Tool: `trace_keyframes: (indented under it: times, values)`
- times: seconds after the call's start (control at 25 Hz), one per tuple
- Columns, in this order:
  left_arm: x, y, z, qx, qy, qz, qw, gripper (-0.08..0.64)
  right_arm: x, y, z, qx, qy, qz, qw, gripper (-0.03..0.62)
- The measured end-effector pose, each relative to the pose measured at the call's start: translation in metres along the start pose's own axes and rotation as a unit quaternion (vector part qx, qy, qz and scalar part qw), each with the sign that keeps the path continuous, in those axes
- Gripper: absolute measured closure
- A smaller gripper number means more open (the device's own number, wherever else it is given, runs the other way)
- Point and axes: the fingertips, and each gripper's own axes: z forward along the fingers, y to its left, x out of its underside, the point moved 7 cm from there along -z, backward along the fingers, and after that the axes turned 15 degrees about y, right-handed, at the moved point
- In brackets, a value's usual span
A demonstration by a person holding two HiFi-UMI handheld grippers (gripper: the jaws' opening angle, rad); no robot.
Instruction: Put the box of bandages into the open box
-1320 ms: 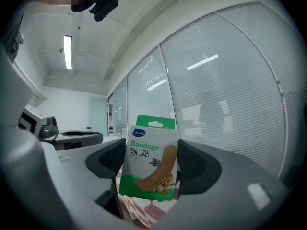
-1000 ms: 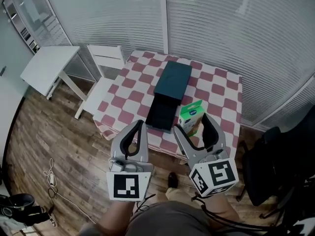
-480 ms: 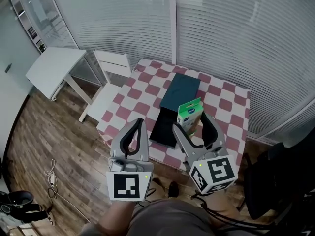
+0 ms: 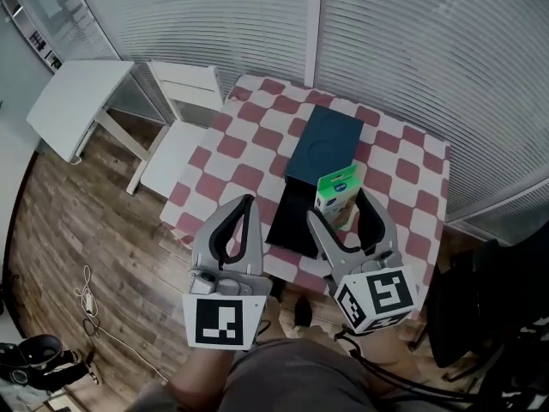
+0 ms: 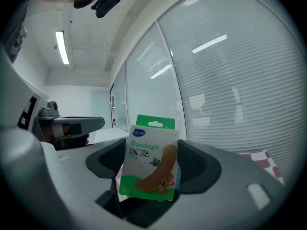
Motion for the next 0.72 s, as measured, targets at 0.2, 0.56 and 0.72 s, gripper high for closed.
trace_keyframes:
  times: [0.2, 0.56, 0.72]
  values:
    - [0.022, 0.012, 0.026, 0.031, 0.038, -0.013, 0.9987, 0.56, 0.023, 0.002, 0.027, 0.01, 0.037, 0.015, 0.999, 0.227]
    - [0.071, 0.022, 0.066, 0.067, 0.105, -0.027, 0.9918, 0.56, 0.085, 0.001, 0.067, 0.018, 0.108, 0.02, 0.994, 0.227]
    - [0.089, 0.025, 0.08, 0.076, 0.132, -0.037, 0.9876, 0.56, 0.108, 0.002, 0.078, 0.013, 0.138, 0.036, 0.99, 0.225]
